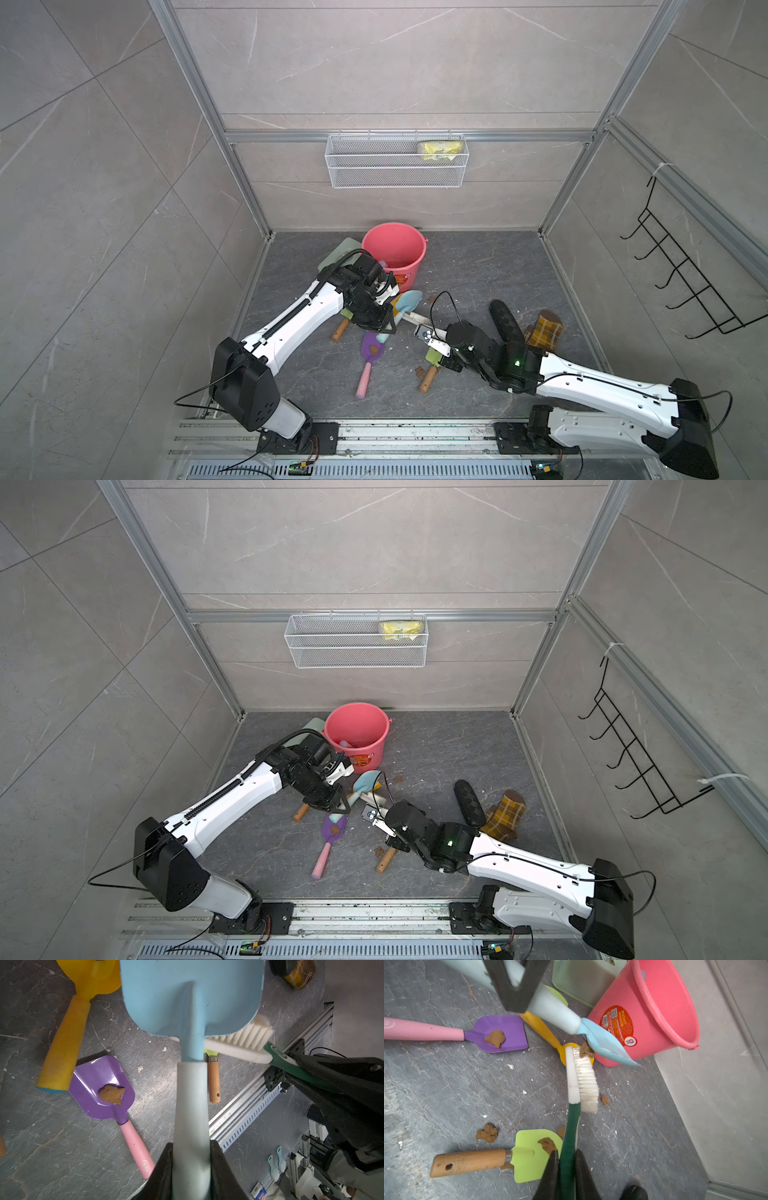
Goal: Brush the soil off the hand trowel and place it into the bucket
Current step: Brush off the soil from the hand trowel.
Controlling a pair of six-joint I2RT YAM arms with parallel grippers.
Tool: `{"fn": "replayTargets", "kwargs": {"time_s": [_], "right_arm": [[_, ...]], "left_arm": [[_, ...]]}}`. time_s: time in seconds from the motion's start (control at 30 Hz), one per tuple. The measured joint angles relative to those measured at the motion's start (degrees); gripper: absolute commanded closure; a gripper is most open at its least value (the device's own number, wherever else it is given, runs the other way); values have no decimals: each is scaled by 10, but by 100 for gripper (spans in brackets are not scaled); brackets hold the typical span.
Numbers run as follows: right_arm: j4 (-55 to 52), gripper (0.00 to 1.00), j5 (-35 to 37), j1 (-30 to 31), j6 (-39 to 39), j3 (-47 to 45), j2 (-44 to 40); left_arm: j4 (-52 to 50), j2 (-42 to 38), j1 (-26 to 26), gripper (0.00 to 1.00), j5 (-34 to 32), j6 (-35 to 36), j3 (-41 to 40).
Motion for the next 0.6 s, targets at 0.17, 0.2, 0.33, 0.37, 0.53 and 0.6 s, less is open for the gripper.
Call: {"fn": "replayTargets", "kwargs": {"time_s": [0.17,0.2,0.33,0.37,0.53,0.6], "right_arm": [[-5,100,-5,-1,19,-7,-4],[-7,100,-7,-1,24,-9,-5],[-15,100,-5,-1,41,-9,-5],[-18,100,-3,-1,45,-9,-5],[-38,100,-2,-1,64,-9,-2],[-38,100,-5,-1,66,-9,-2]], "left_arm": [[-10,0,0,100,-7,0,0],[-10,0,0,100,-10,0,0],[-10,0,0,100,-15,-3,2],[-10,0,0,100,-16,-4,2],[-9,0,0,100,-21,-7,3],[-9,0,0,100,-22,-9,4]]}}
